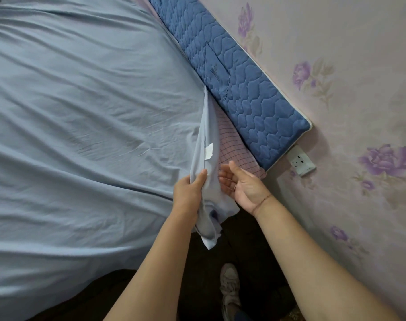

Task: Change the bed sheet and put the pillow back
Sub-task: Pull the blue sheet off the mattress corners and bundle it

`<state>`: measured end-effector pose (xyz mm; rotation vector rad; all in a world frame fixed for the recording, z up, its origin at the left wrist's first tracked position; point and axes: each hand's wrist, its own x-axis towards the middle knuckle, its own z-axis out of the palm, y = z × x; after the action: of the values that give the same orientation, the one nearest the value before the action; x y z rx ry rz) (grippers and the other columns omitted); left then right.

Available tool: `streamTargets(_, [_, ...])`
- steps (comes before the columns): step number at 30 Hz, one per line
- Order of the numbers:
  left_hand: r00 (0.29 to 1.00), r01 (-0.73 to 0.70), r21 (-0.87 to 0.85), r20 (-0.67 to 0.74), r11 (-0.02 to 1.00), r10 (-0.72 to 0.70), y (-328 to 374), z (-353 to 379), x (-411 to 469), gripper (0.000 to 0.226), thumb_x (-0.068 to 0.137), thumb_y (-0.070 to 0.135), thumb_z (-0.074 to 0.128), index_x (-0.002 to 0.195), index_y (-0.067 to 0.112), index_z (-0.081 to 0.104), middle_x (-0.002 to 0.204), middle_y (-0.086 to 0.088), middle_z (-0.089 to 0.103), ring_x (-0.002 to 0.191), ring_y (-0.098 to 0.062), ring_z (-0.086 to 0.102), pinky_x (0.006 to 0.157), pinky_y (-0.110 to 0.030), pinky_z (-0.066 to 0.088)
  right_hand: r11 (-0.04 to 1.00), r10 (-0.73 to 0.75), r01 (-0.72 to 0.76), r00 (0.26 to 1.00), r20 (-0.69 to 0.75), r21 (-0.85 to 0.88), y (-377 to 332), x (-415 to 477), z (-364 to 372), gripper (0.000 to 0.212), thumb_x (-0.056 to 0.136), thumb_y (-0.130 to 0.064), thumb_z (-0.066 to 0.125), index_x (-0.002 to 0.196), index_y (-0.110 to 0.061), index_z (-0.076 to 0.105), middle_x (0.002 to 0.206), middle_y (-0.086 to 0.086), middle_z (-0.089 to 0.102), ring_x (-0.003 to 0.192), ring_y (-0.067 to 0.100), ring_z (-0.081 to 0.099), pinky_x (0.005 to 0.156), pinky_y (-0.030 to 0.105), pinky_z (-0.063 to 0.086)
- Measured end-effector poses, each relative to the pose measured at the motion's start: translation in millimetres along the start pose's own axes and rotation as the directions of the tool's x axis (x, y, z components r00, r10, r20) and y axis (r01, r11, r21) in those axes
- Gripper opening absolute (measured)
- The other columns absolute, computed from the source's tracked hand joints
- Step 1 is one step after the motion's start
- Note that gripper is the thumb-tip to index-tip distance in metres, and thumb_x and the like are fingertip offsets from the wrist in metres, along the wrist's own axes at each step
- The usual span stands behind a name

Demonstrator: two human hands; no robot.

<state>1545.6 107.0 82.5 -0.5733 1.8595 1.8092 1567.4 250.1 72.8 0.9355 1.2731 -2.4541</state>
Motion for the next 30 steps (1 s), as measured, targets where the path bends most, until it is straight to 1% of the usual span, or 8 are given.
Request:
streamTargets(4, [0.994,-0.067,0.0,-0.081,0.998,0.067,-6.4,-24.6,-6.9,0.042,0.096,0.039,0.055,0.076,0.002,0.062,0.073,-0.012,0.063,0.068,-0.026,0.06,0.065,-0.038,0.052,0.995,-0.017,0.014,0.999,-0.027,-0.095,-4.0,34.8,40.9,0.013,0.095,-0.028,0.057,0.096,-0.016,0.061,0.079,0.002,0.059,0.07,0.011,0.057,0.064,0.021,0.048])
streamTargets(10, [0.973,-0.214,0.042,-0.078,0.976,0.217,-5.9,-63.4,-20.1,0.042,0.101,0.035,0.047,0.088,-0.001,0.064,0.079,-0.019,0.065,0.072,-0.025,0.059,0.068,-0.046,0.053,0.97,-0.092,0.072,0.993,-0.077,-0.234,-7.0,66.7,95.1,0.005,0.092,-0.024,0.062,0.093,-0.02,0.06,0.075,-0.002,0.049,0.063,0.009,0.048,0.057,0.02,0.045])
streamTargets(13, [0.957,-0.282,0.059,-0.059,0.958,0.285,-3.3,-82.0,-26.0,0.043,0.099,0.033,0.05,0.079,-0.003,0.06,0.065,-0.008,0.054,0.062,-0.02,0.049,0.058,-0.038,0.043,0.957,-0.087,0.063,0.993,-0.074,-0.285,-3.8,76.7,120.4,0.011,0.093,-0.025,0.062,0.088,-0.015,0.06,0.068,-0.001,0.053,0.054,0.008,0.049,0.046,0.018,0.045])
streamTargets(16, [0.953,-0.299,0.069,-0.038,0.952,0.302,-3.4,-102.7,-30.5,0.044,0.098,0.033,0.054,0.072,-0.003,0.052,0.06,-0.005,0.042,0.057,-0.018,0.038,0.054,-0.034,0.033,0.941,-0.03,0.023,0.999,-0.016,-0.339,3.9,81.7,145.0,0.019,0.093,-0.029,0.061,0.087,-0.012,0.063,0.067,0.0,0.063,0.057,0.01,0.059,0.057,0.024,0.052])
streamTargets(19, [0.955,-0.295,0.056,0.032,0.954,0.294,-6.5,-128.2,-35.5,0.039,0.093,0.04,0.059,0.082,0.003,0.063,0.068,-0.019,0.055,0.061,-0.021,0.049,0.057,-0.036,0.04,0.932,0.008,-0.009,1.0,-0.007,-0.363,12.2,83.9,168.3,0.022,0.089,-0.031,0.066,0.092,-0.009,0.063,0.078,0.004,0.064,0.069,0.016,0.062,0.062,0.027,0.054])
streamTargets(21, [0.959,-0.282,0.098,0.063,0.954,0.277,-7.2,-146.1,-39.6,0.018,0.088,0.036,0.069,0.092,0.019,0.072,0.077,-0.005,0.07,0.069,-0.011,0.063,0.062,-0.025,0.049,0.925,0.047,-0.047,0.999,-0.009,-0.376,18.4,85.0,185.2,0.025,0.087,-0.033,0.068,0.094,-0.01,0.062,0.077,0.004,0.063,0.067,0.016,0.062,0.059,0.028,0.054])
streamTargets(25, [0.964,-0.259,0.174,0.113,0.95,0.242,-7.2,-182.6,-45.5,0.03,0.076,0.022,0.081,0.103,0.024,0.069,0.084,0.006,0.071,0.077,-0.007,0.067,0.064,-0.019,0.052,0.915,0.18,-0.178,0.983,-0.029,-0.362,37.9,86.5,225.6,0.017,0.091,-0.022,0.063,0.082,-0.009,0.056,0.07,0.006,0.051,0.06,0.017,0.053,0.045,0.022,0.05])
streamTargets(30, [0.962,-0.26,0.315,0.004,0.913,0.272,-2.2,-237.6,-48.5,0.02,0.076,0.007,0.063,0.086,0.024,0.063,0.066,0.008,0.056,0.056,-0.003,0.049,0.052,-0.018,0.04,0.97,0.175,-0.172,0.985,0.002,-0.174,55.3,82.9,276.8,0.019,0.098,-0.008,0.047,0.081,-0.005,0.054,0.063,0.008,0.057,0.061,0.019,0.054,0.038,0.02,0.048])
